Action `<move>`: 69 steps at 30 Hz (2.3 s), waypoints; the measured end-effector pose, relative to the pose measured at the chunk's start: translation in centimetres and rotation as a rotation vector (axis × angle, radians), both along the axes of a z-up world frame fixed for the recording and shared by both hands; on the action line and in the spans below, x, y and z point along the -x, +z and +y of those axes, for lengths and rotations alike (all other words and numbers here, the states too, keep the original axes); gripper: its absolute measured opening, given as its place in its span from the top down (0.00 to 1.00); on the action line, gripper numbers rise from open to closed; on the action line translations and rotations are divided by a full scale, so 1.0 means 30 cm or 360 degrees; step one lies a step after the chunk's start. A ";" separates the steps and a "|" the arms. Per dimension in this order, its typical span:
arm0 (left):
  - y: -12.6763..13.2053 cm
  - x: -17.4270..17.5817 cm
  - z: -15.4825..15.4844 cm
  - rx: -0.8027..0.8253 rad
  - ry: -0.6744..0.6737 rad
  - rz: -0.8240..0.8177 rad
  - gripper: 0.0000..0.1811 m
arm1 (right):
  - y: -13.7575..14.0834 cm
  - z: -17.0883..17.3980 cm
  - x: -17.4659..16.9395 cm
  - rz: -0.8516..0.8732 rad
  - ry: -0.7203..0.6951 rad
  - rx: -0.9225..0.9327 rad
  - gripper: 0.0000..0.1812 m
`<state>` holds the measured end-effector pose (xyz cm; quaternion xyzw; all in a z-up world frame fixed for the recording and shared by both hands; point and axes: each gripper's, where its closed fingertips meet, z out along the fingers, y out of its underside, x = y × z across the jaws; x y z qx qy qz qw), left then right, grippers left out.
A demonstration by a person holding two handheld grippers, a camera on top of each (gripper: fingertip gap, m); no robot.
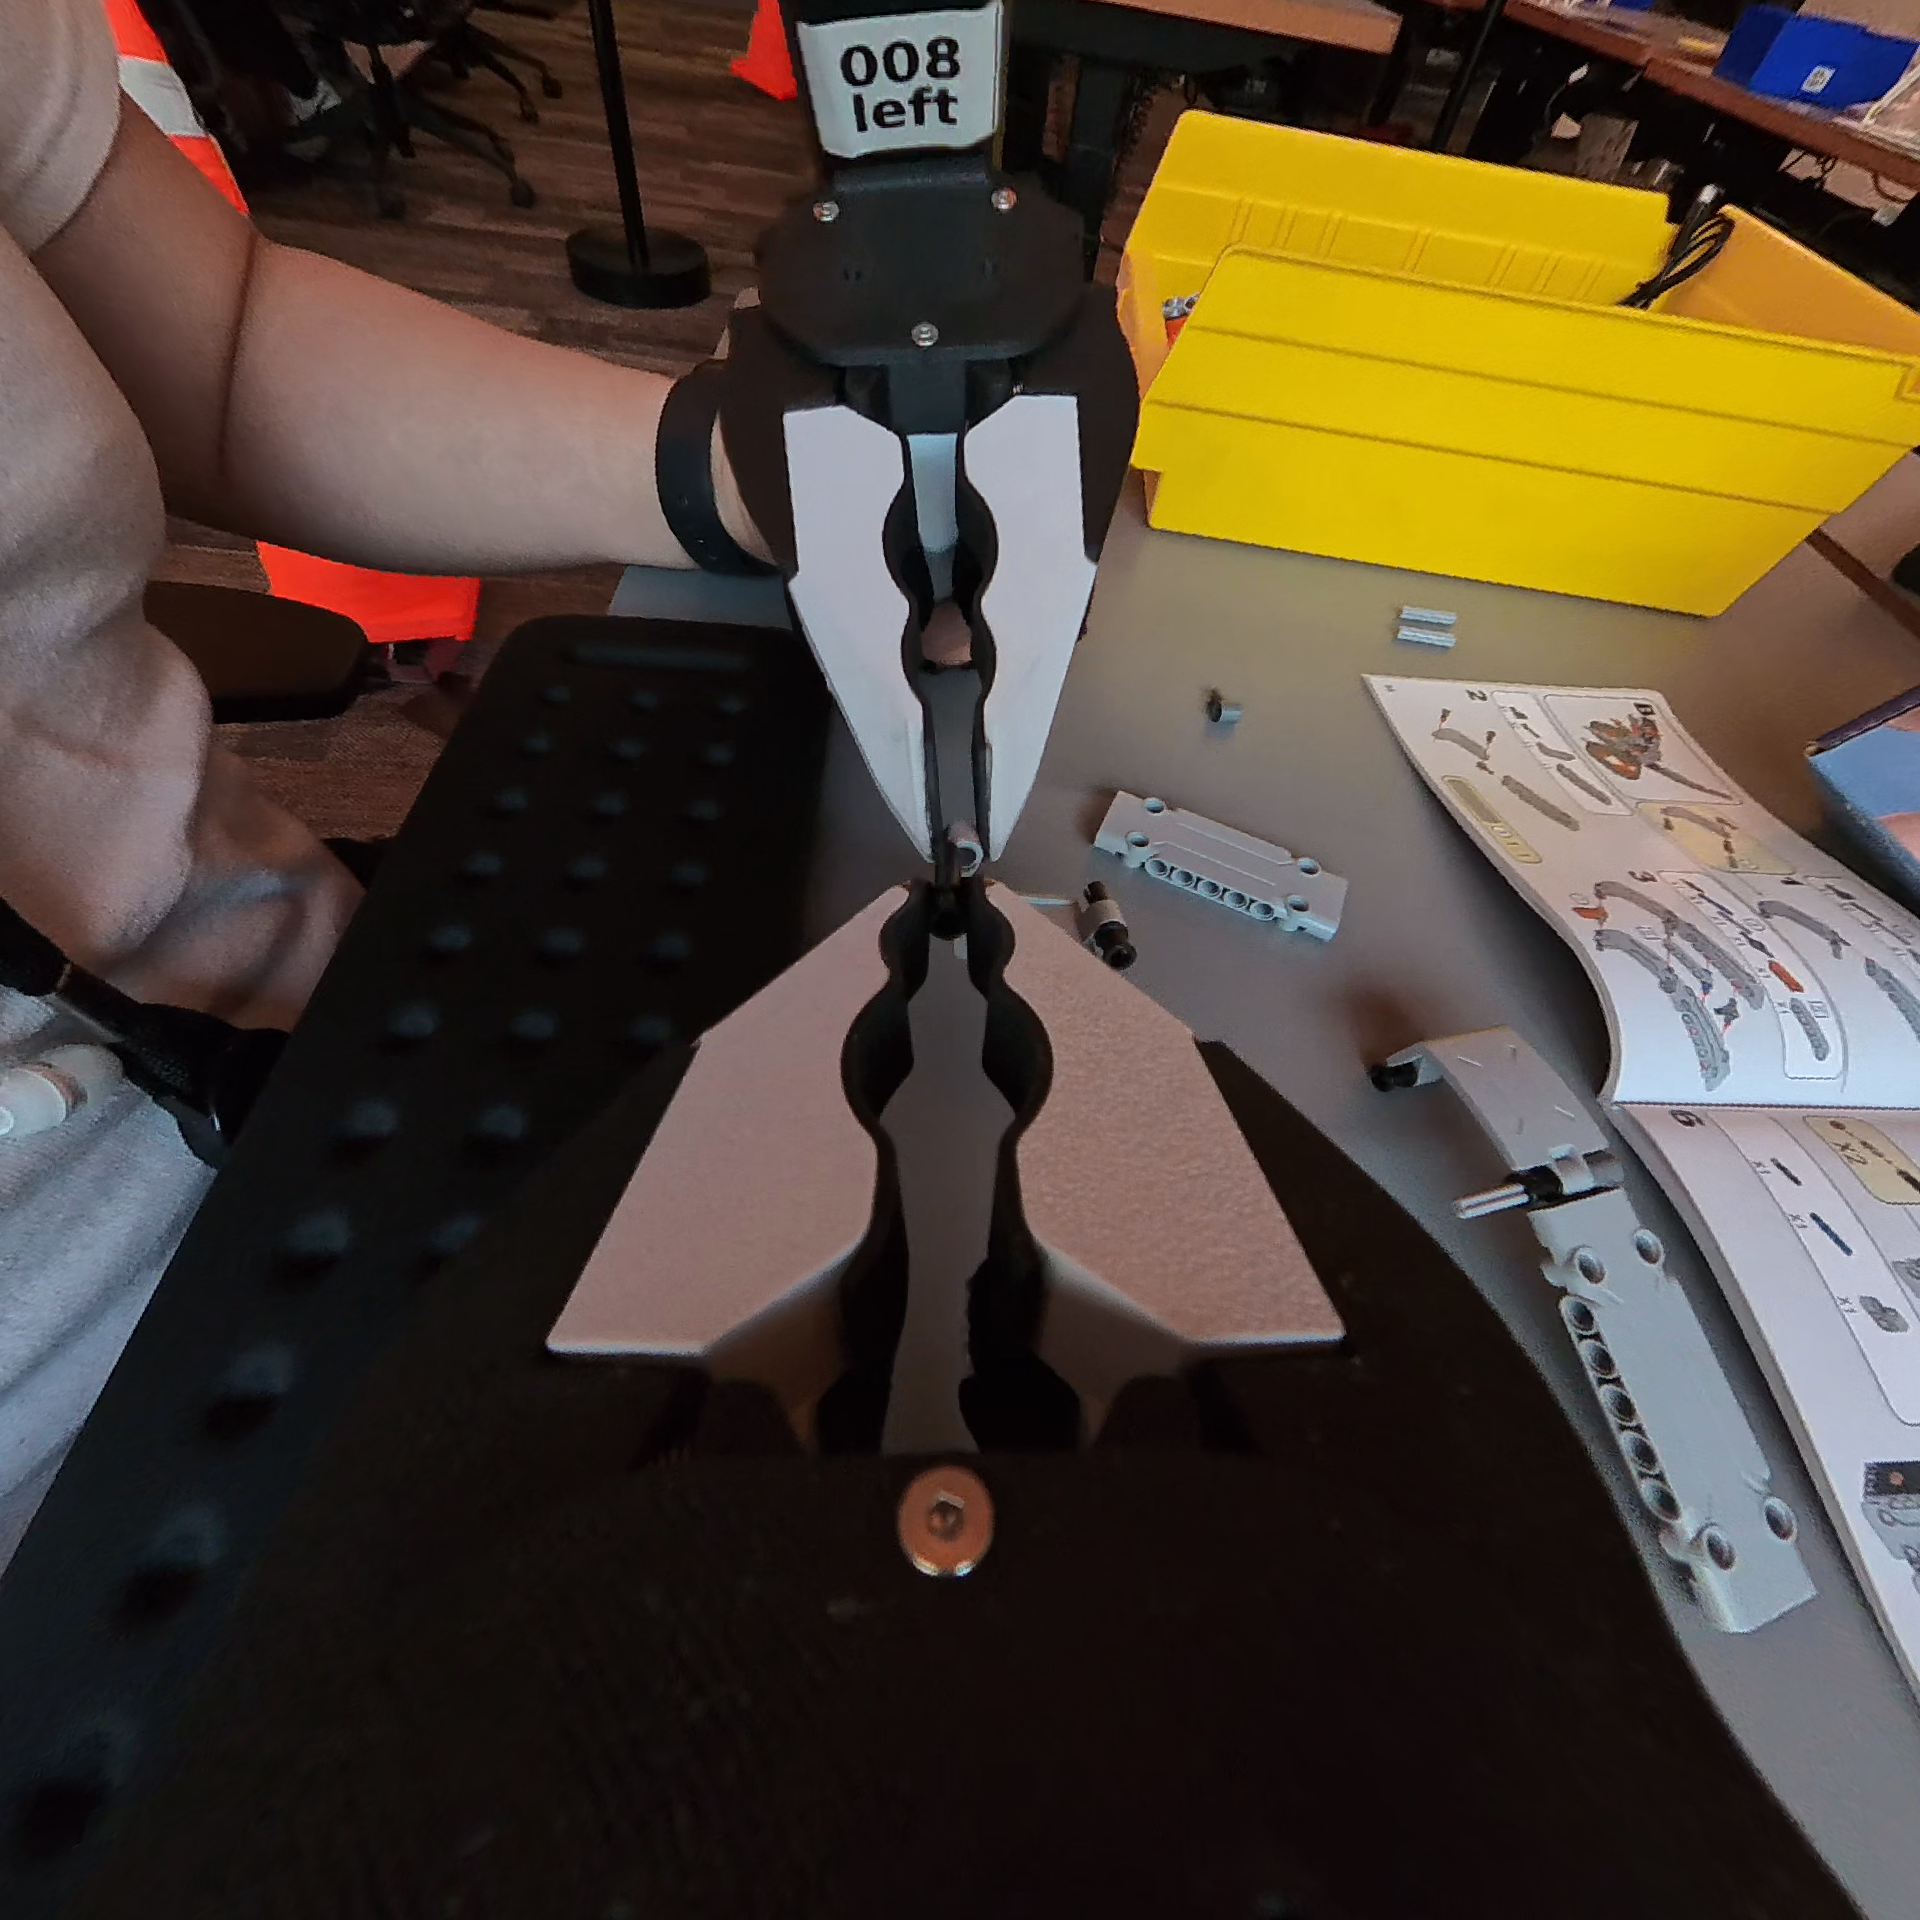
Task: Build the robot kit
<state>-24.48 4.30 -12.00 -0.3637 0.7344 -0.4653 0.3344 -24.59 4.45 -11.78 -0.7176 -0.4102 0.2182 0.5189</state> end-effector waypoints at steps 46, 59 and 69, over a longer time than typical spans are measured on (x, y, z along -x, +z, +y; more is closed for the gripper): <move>-0.028 0.015 -0.014 0.0051 -0.0053 0.0136 0.97 | -0.033 0.001 0.013 0.0233 -0.0008 0.0342 0.97; -0.063 0.023 -0.030 0.0024 -0.0096 0.0254 0.97 | -0.068 -0.016 0.019 -0.0103 0.0040 0.0169 0.97; -0.019 0.025 -0.050 0.0109 -0.0125 0.0146 0.97 | -0.093 -0.017 0.034 -0.0251 0.0072 0.0083 0.97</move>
